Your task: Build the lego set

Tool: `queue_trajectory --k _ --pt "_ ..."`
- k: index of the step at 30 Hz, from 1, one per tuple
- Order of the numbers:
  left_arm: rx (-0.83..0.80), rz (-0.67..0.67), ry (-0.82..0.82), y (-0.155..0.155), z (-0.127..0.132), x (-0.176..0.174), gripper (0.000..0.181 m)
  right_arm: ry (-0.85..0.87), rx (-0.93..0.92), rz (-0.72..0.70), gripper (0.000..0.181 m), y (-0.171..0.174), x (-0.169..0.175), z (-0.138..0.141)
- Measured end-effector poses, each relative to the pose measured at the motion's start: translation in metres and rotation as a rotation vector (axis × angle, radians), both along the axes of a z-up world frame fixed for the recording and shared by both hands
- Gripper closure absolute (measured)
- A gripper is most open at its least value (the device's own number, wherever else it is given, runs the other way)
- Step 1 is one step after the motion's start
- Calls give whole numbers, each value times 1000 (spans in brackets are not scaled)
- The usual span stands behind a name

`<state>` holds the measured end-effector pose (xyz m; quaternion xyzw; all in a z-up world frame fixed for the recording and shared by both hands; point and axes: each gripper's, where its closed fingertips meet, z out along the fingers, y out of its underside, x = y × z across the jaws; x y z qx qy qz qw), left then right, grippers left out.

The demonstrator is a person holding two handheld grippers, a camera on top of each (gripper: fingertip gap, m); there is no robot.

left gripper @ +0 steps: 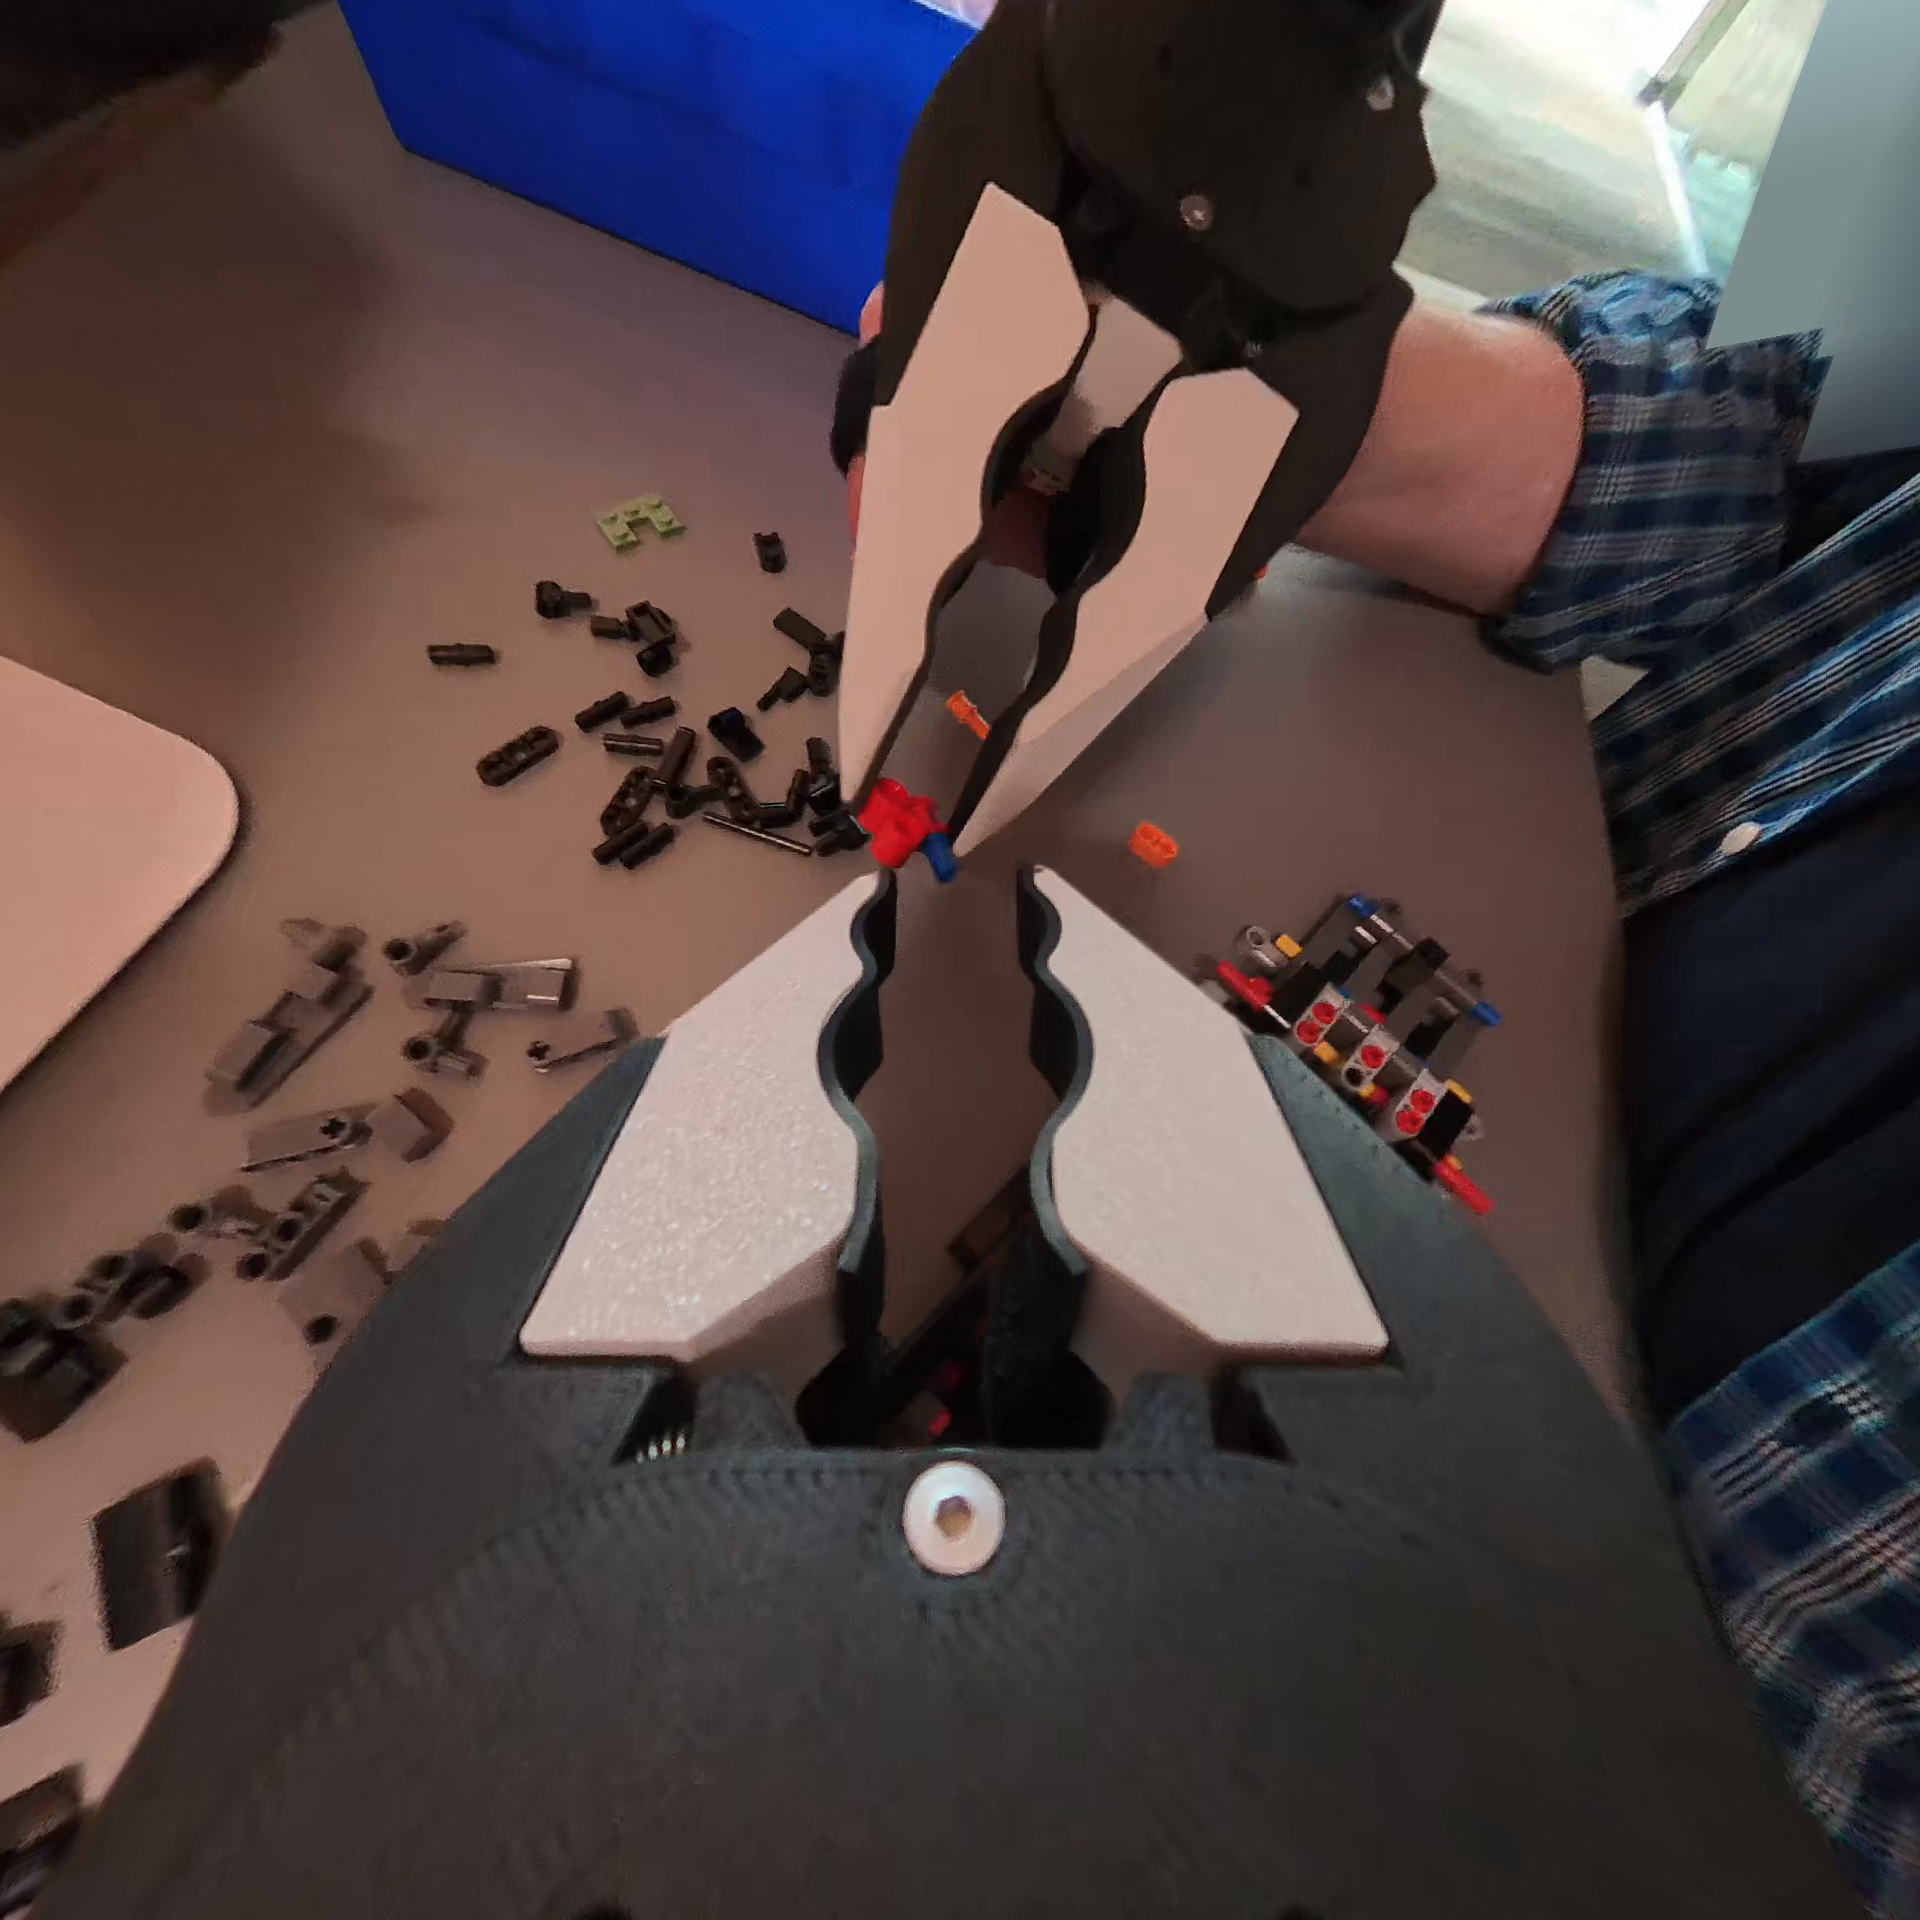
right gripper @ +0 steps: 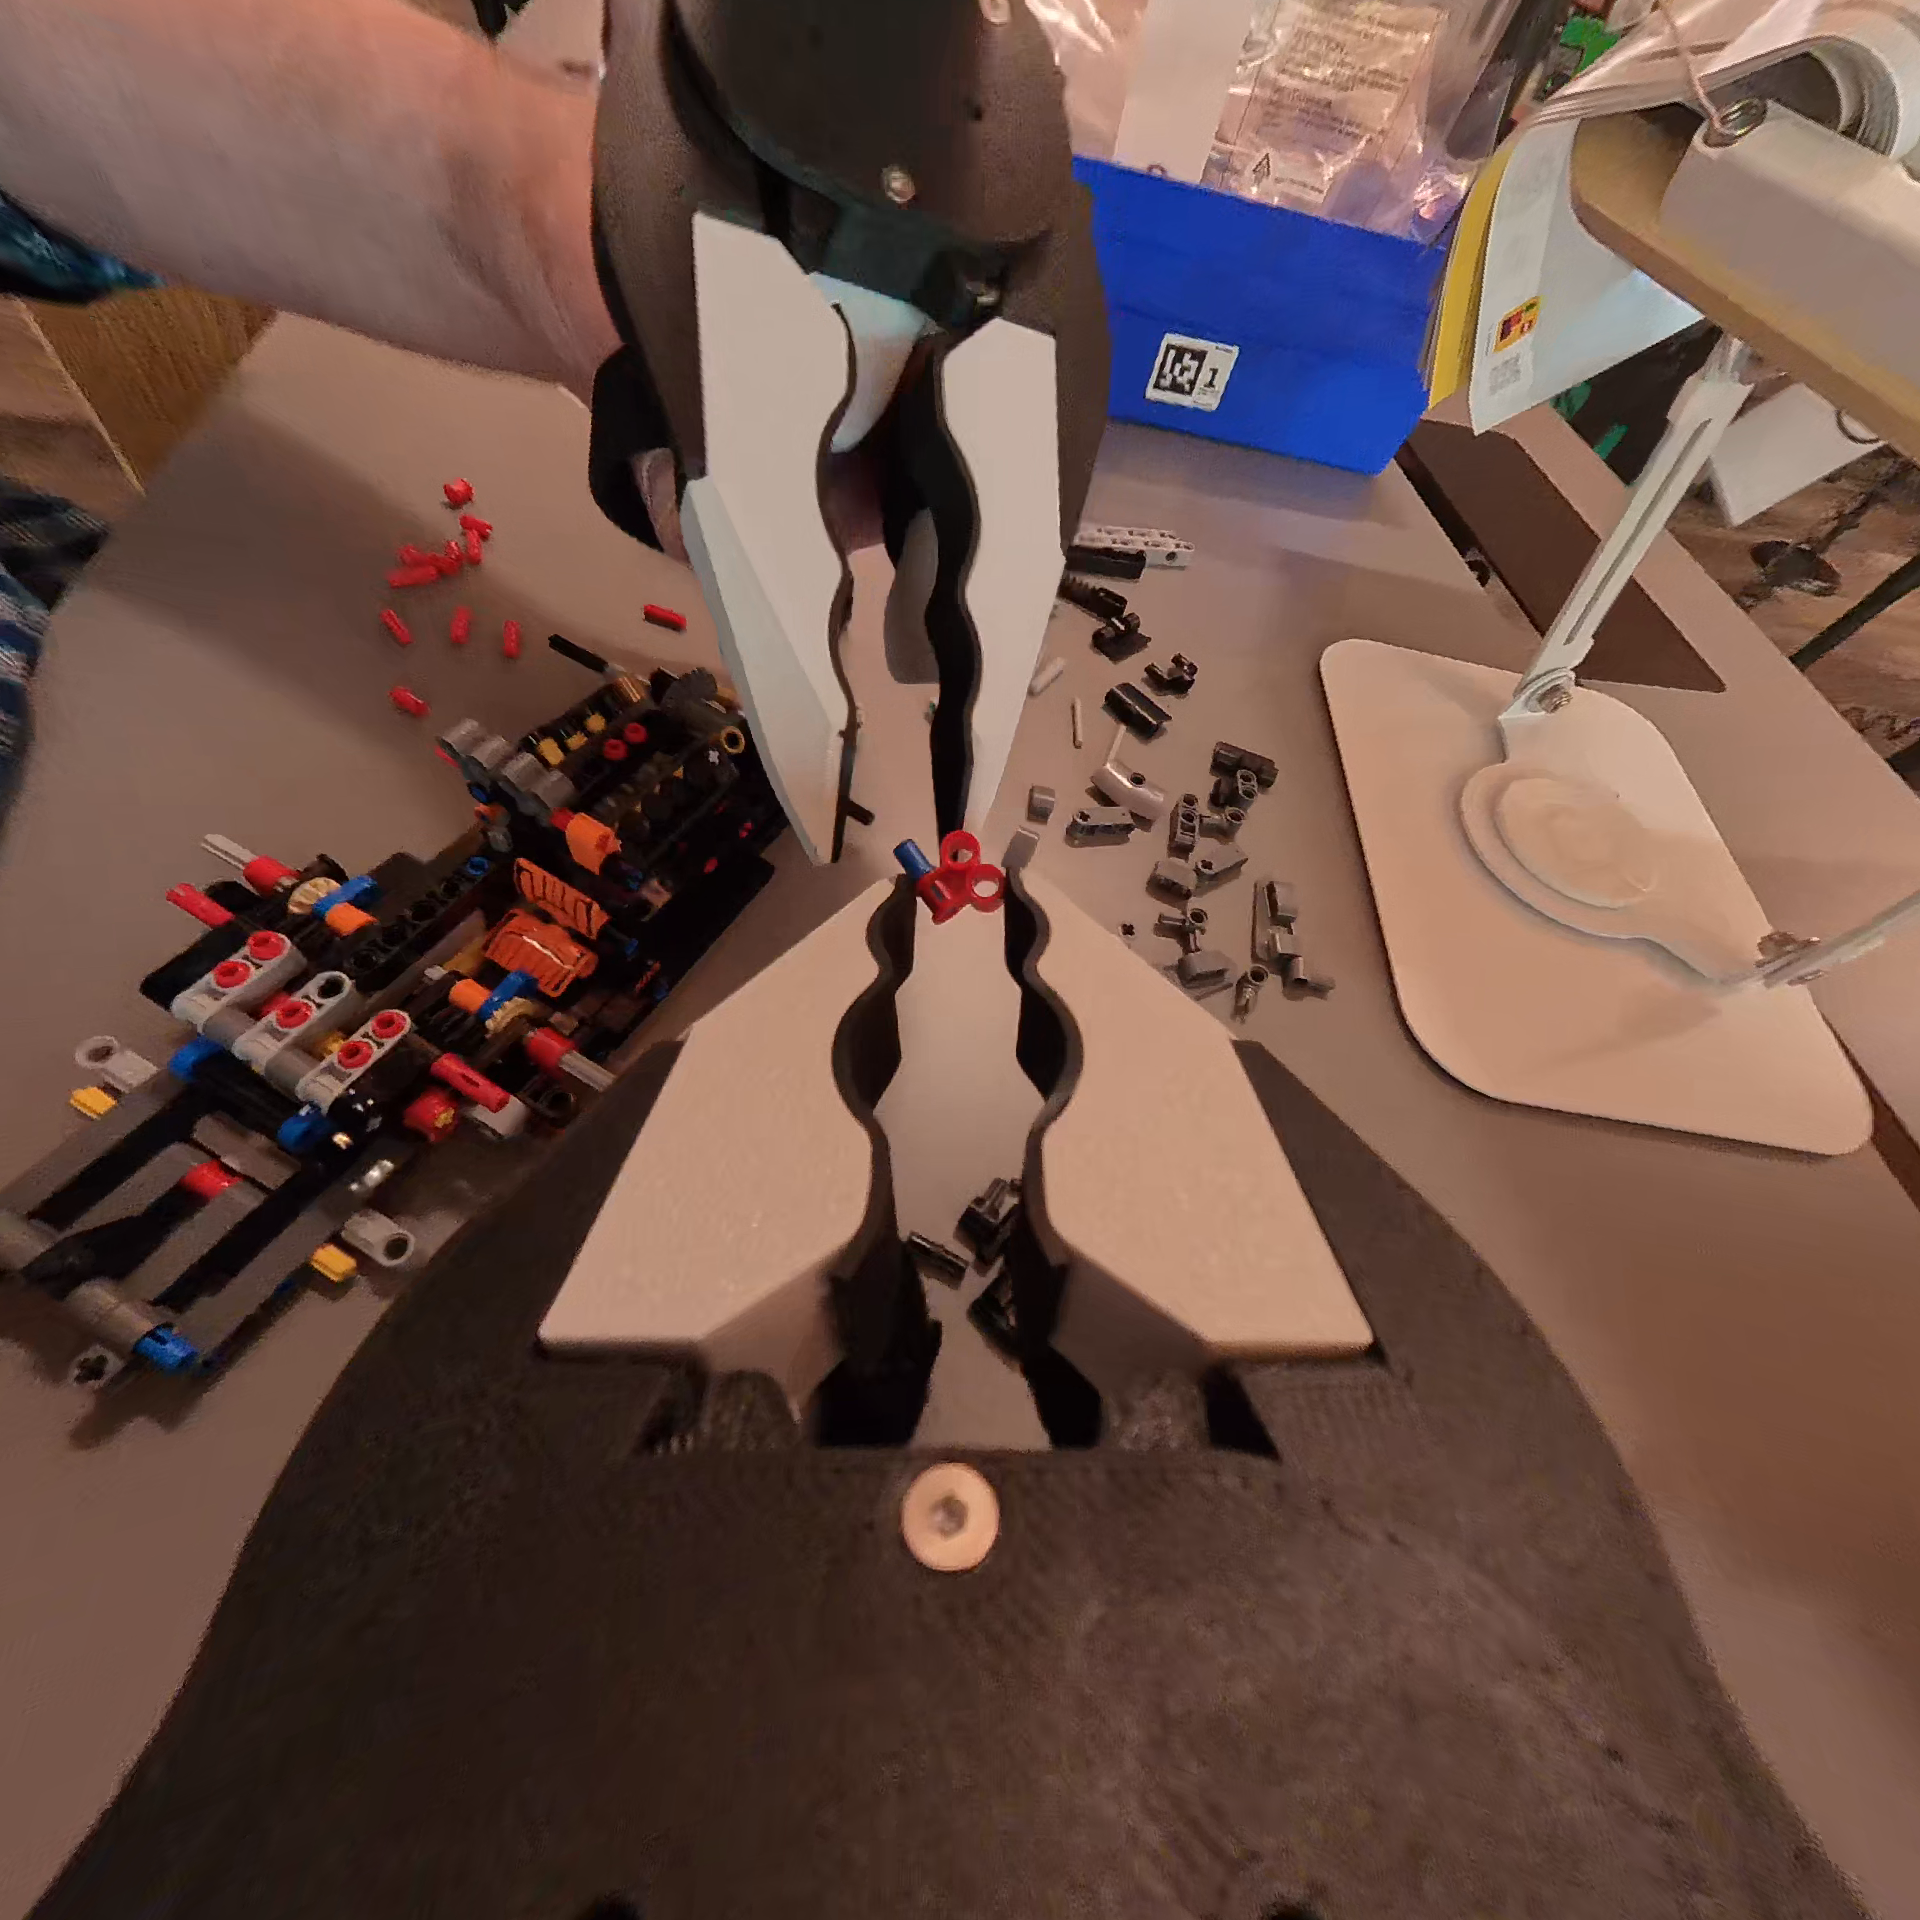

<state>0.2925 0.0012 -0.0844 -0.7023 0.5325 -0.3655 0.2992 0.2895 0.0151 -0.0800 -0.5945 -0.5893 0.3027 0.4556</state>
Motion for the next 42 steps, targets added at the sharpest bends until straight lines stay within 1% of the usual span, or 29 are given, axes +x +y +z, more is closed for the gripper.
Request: queue_trajectory --k 3,5,10,21,25,29,35,42 --pt "110 2 15 2 6 -3 156 40 -50 11 166 -1 1 4" --pt "164 0 51 3 4 -5 155 66 -71 14 166 0 1 7" --pt "222 20 96 6 4 -12 152 88 -97 20 166 -1 2 10" --pt "250 110 129 8 14 -44 152 86 -112 27 166 -2 1 9" --pt "250 147 130 8 19 -55 152 106 -109 21 166 -1 1 13" --pt "242 168 119 6 21 -57 152 120 -79 2 166 1 2 18" --pt "239 180 111 3 23 -56 153 117 23 -31 166 2 2 27" --pt "220 169 75 0 27 -45 153 127 67 -38 166 0 2 34"
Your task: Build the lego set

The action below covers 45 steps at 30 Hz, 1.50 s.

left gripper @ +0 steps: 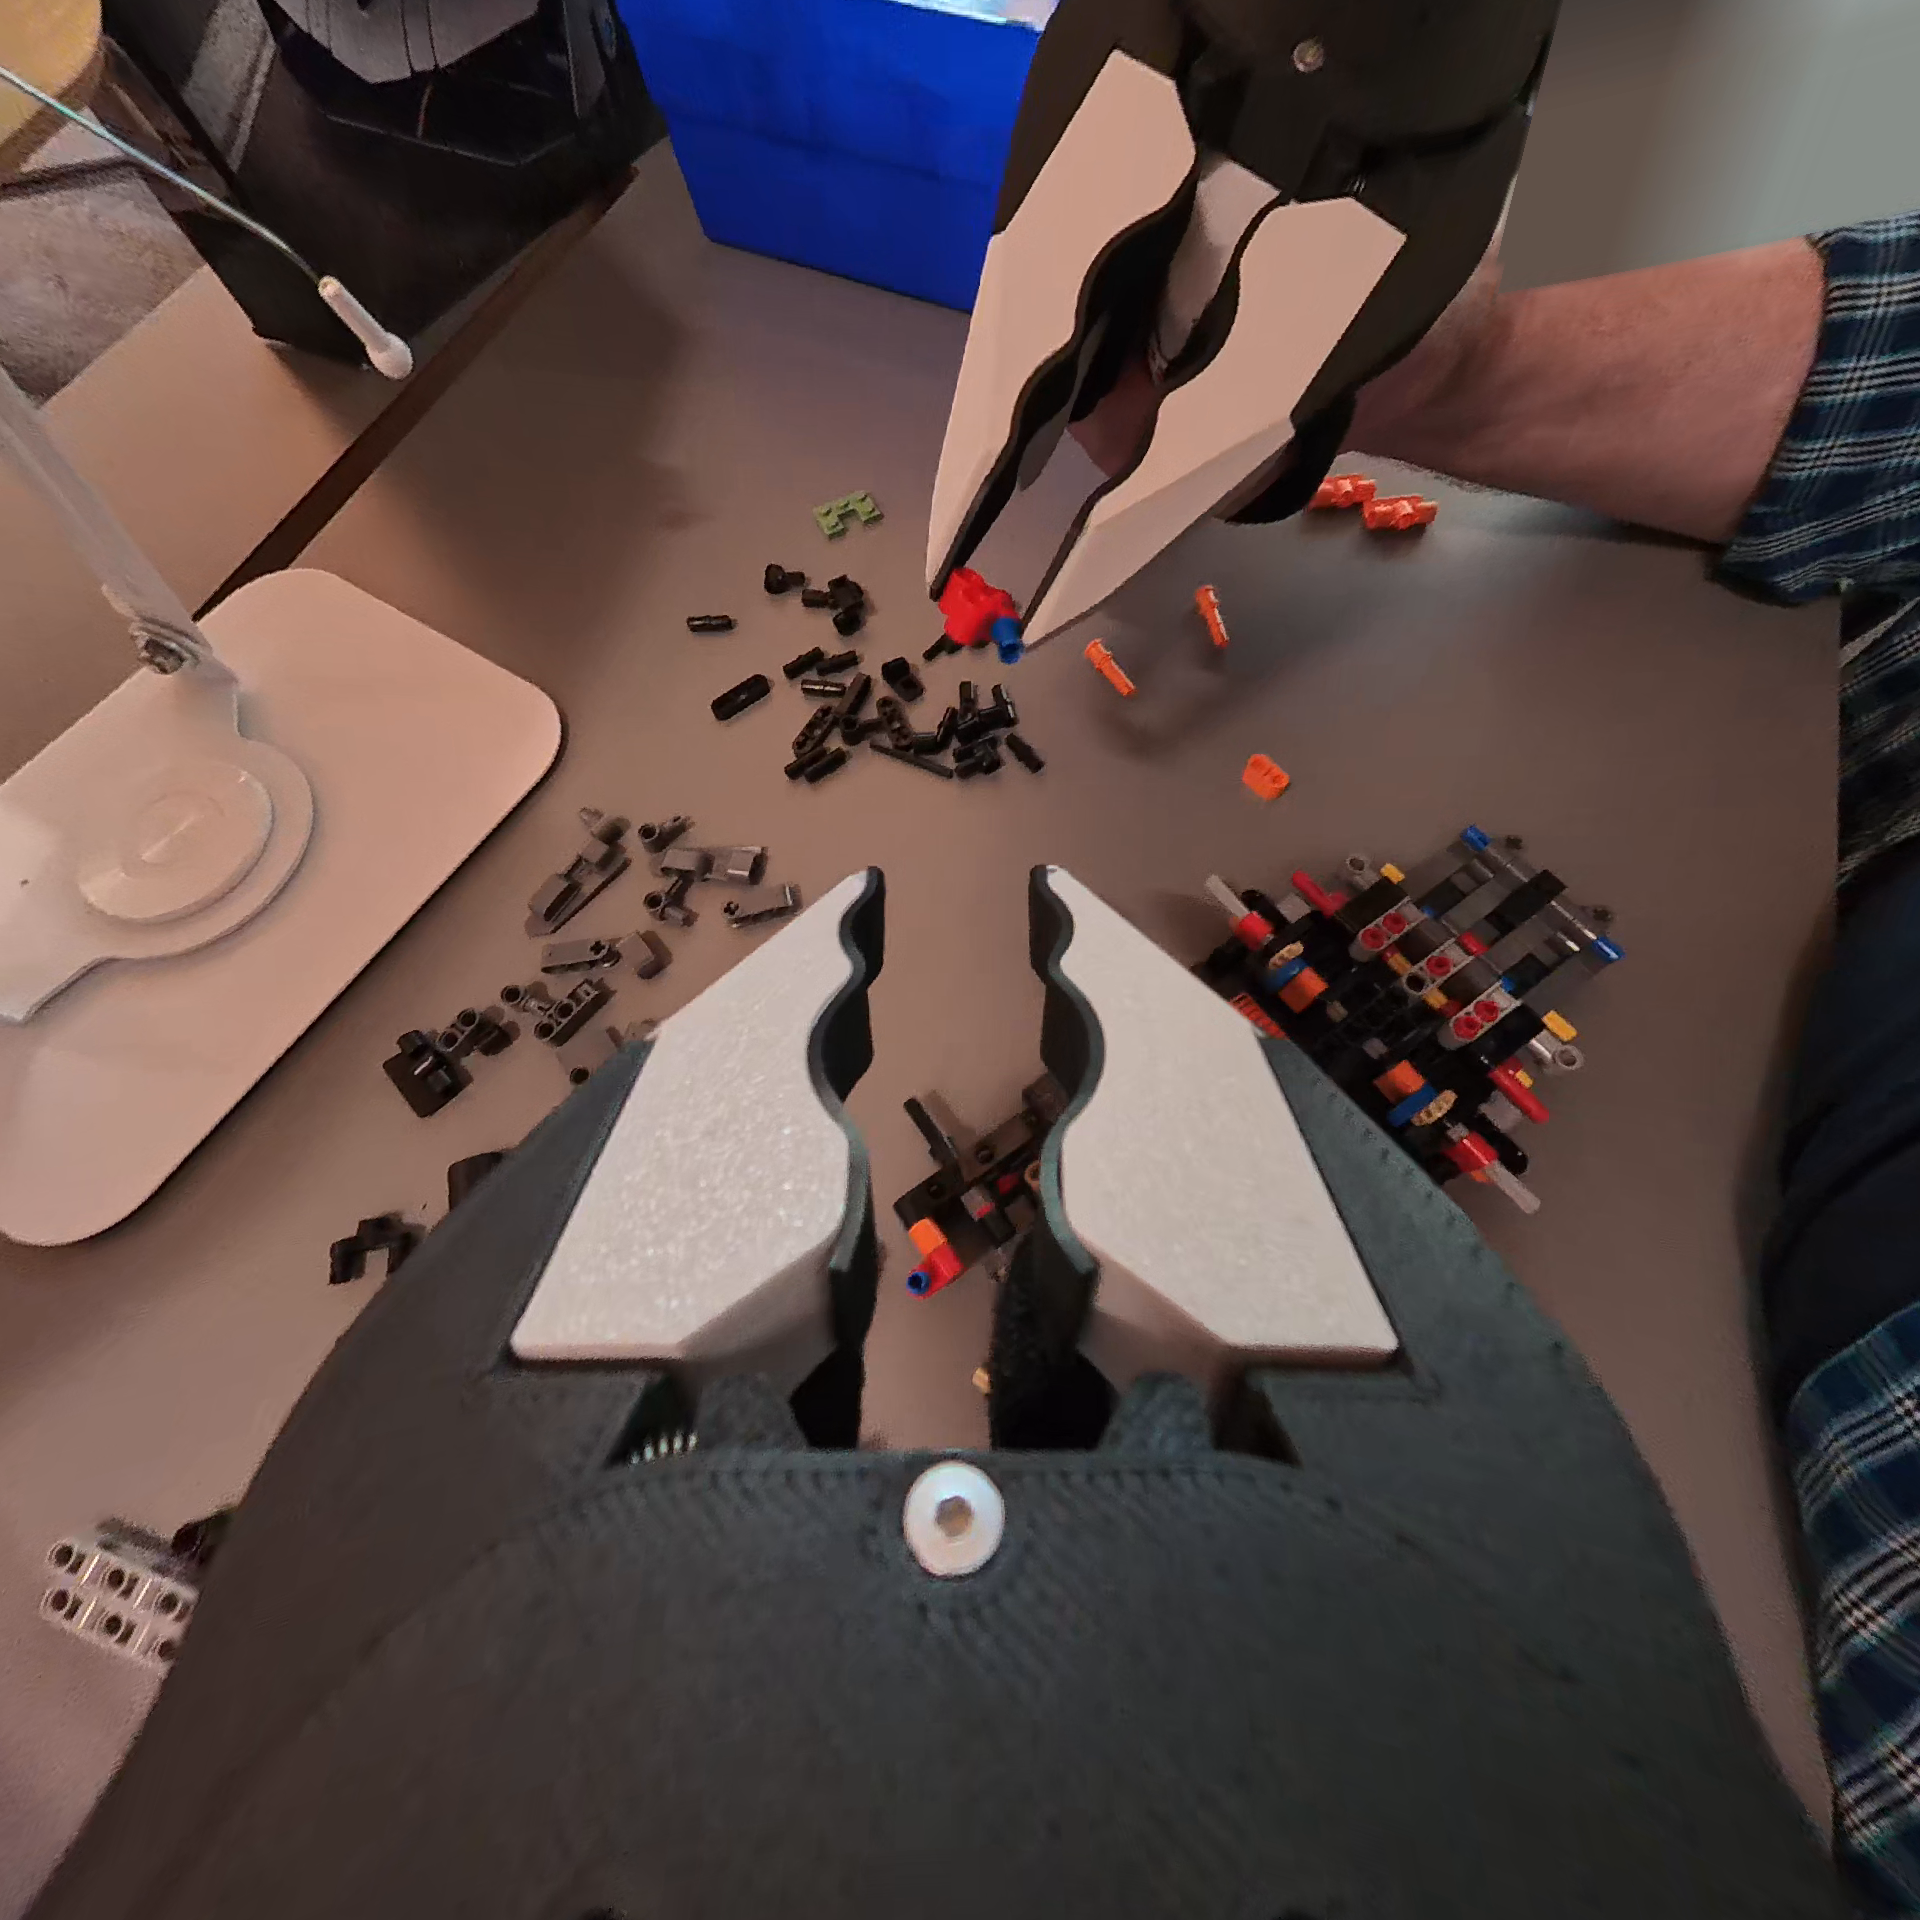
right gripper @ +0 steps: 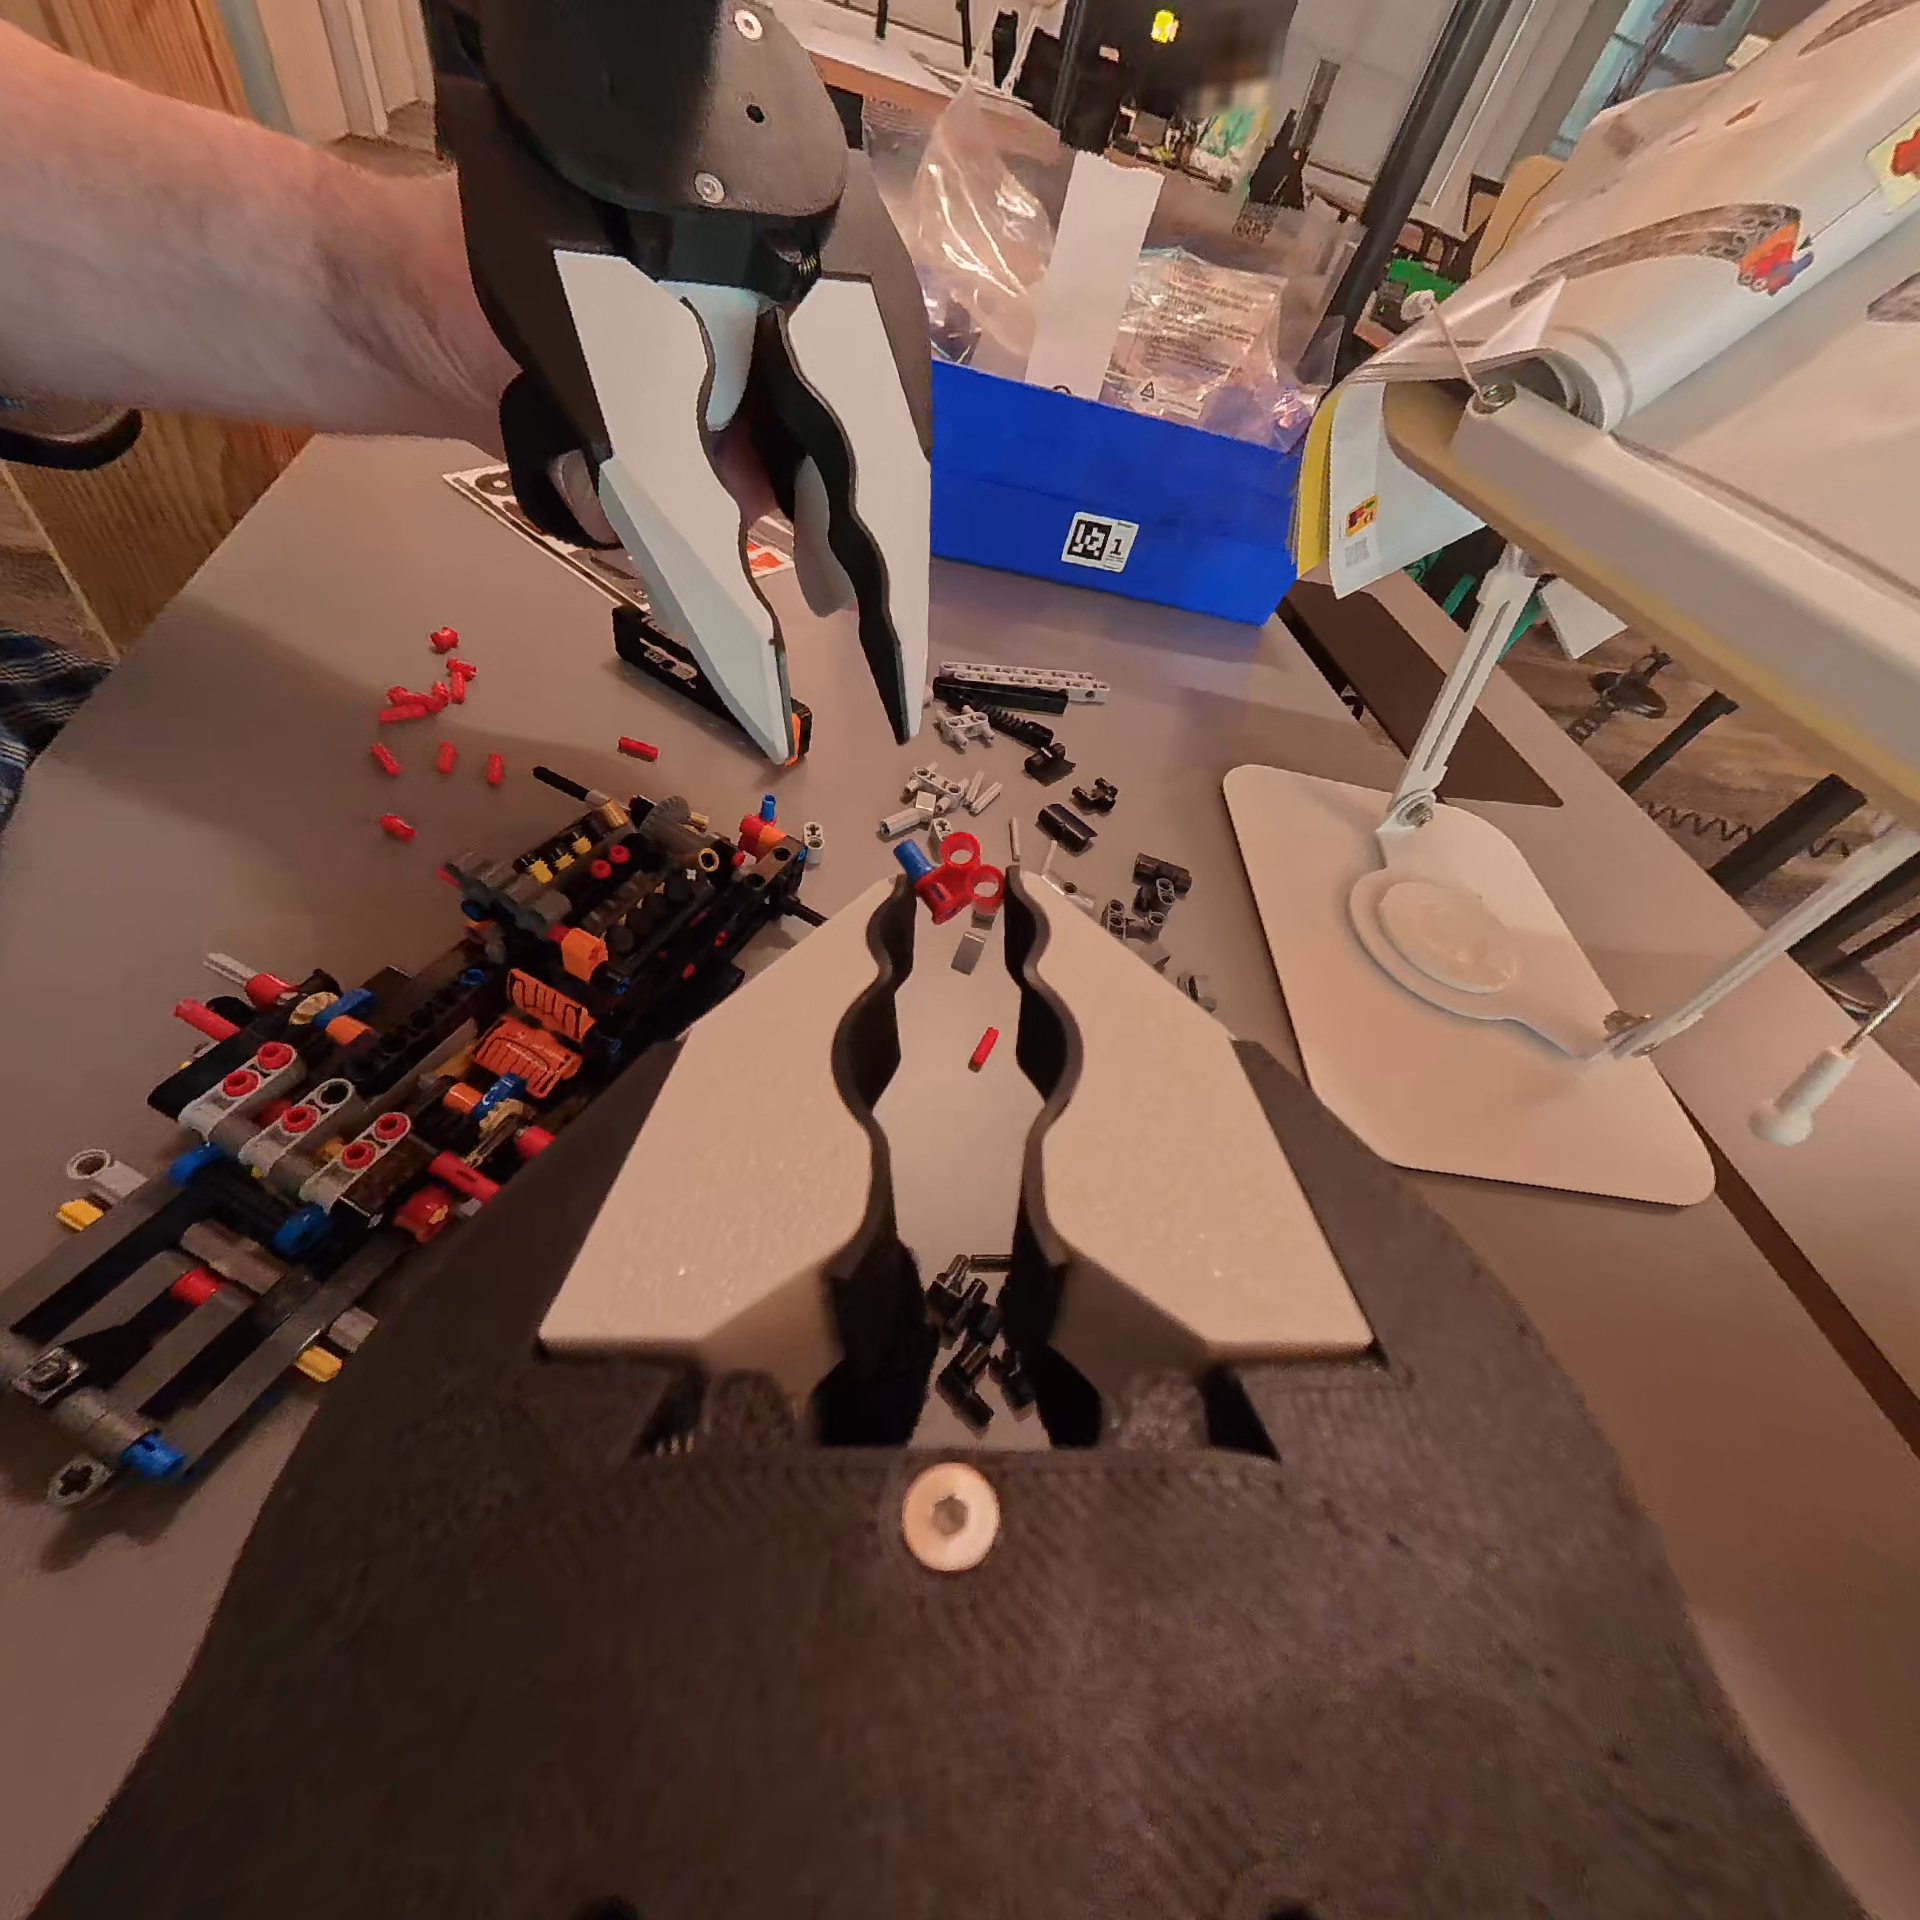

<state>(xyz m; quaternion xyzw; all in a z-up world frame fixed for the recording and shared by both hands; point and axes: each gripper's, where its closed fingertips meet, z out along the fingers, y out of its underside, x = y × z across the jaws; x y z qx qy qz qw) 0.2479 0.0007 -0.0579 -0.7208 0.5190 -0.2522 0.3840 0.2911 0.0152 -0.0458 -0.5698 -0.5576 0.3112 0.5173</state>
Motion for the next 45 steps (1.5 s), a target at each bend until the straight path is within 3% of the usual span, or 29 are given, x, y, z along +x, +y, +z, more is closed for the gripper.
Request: queue_trajectory --k 8,24,28,34,43,45 --pt "-5 14 -8 2 4 -2 155 -2 -10 8 166 -2 -1 -1" --pt "11 150 148 -16 6 -79 152 6 -102 61 166 -7 -5 -7" --pt "55 271 301 -9 1 -129 150 6 -109 69 166 -9 -6 -7" --pt "-83 338 344 -25 -26 -164 144 -2 -118 75 166 -10 -7 -10" --pt "-298 377 413 -29 -91 -164 137 -11 -118 69 166 -9 -6 -13" --pt "-304 392 419 -26 -98 -162 144 -7 -118 67 166 -8 -5 -12"
